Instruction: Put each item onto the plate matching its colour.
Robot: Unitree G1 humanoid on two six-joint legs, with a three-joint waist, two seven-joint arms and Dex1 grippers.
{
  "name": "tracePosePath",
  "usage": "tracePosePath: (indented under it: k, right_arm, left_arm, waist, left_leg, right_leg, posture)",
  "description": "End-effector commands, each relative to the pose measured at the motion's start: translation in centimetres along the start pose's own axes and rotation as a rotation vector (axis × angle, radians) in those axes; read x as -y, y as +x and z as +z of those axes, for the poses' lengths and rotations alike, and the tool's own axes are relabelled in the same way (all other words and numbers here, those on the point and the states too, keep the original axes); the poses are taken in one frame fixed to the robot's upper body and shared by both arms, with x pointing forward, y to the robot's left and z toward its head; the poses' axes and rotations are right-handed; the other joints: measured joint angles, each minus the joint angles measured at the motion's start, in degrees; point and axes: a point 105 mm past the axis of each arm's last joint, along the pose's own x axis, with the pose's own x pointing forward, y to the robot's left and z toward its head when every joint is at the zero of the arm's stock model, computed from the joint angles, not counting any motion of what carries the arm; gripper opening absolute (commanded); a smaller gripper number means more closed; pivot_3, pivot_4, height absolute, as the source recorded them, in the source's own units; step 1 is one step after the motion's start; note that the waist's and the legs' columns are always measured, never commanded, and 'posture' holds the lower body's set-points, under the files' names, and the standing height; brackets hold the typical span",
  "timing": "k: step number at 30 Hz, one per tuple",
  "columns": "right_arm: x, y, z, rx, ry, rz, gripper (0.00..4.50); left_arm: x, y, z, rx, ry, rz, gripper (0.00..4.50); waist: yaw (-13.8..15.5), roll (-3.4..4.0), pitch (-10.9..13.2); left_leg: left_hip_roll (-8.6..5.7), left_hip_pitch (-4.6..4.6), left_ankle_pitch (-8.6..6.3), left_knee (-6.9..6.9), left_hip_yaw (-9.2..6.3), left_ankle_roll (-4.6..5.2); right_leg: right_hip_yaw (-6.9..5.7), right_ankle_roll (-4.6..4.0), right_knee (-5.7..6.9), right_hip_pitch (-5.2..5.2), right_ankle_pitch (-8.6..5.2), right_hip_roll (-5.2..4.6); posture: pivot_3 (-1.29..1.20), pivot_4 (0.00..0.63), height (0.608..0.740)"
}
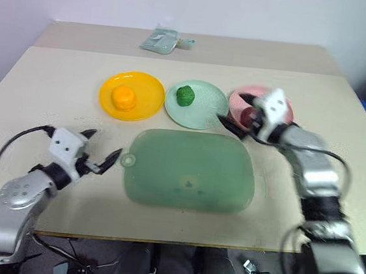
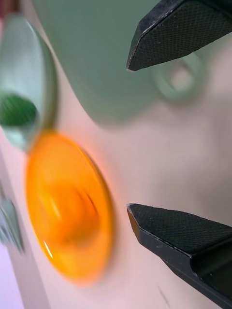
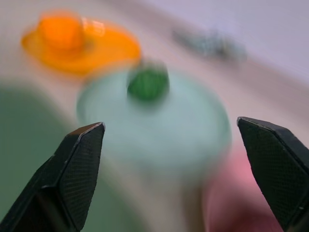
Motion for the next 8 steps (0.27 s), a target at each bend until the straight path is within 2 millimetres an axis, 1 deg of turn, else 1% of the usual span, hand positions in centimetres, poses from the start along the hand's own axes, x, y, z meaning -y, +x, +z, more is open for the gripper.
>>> tracePosePath:
  k: [1,3,4,6,8]
  right_arm:
    - [-0.1,-3.1,0.9,0.010,0.003,0.057,4.49]
    - [-0.1,-5.2,-0.8,-0.050,0.056,0.039,4.49]
    - [0.1,-5.8,-1.4,-0.074,0.068,0.022,4.49]
    - [0.1,-6.2,-2.0,-0.097,0.072,0.006,4.49]
    - [-0.1,-6.0,-2.2,-0.097,0.073,0.000,4.49]
  left_arm:
    - [-1.1,-1.0,0.8,0.027,0.040,0.021,4.50]
    - [-1.7,-1.8,0.1,-0.001,0.041,0.034,4.50]
    - [-1.8,-2.0,-0.1,-0.006,0.041,0.037,4.50]
    - [-1.8,-2.1,-0.1,-0.006,0.037,0.040,4.50]
    - [-1.7,-2.0,-0.2,-0.007,0.033,0.039,4.50]
  waist:
    - [-0.21,0.03,0.01]
    - [-0.18,0.03,0.00]
    - [-0.12,0.02,-0.02]
    - [-0.05,0.02,-0.02]
    - [-0.04,0.02,-0.02]
  left_leg:
    - [0.02,0.04,0.00,0.00,0.09,0.00]
    - [0.09,0.11,0.00,0.00,0.14,0.00]
    - [0.10,0.11,0.00,0.00,0.13,0.00]
    - [0.10,0.10,-0.02,0.00,0.12,0.02]
    - [0.10,0.10,-0.02,0.01,0.13,0.02]
  right_leg:
    - [0.03,0.00,0.03,0.00,0.00,-0.01]
    - [0.07,-0.01,0.07,0.00,0.01,-0.01]
    - [0.07,-0.01,0.08,0.00,0.00,-0.03]
    - [0.10,-0.02,0.07,0.00,0.00,-0.06]
    - [0.12,-0.03,0.06,0.00,0.01,-0.15]
  posture:
    - [0.00,0.150,0.740]
    - [0.00,0.150,0.740]
    - [0.00,0.150,0.740]
    - [0.00,0.150,0.740]
    - [0.00,0.150,0.740]
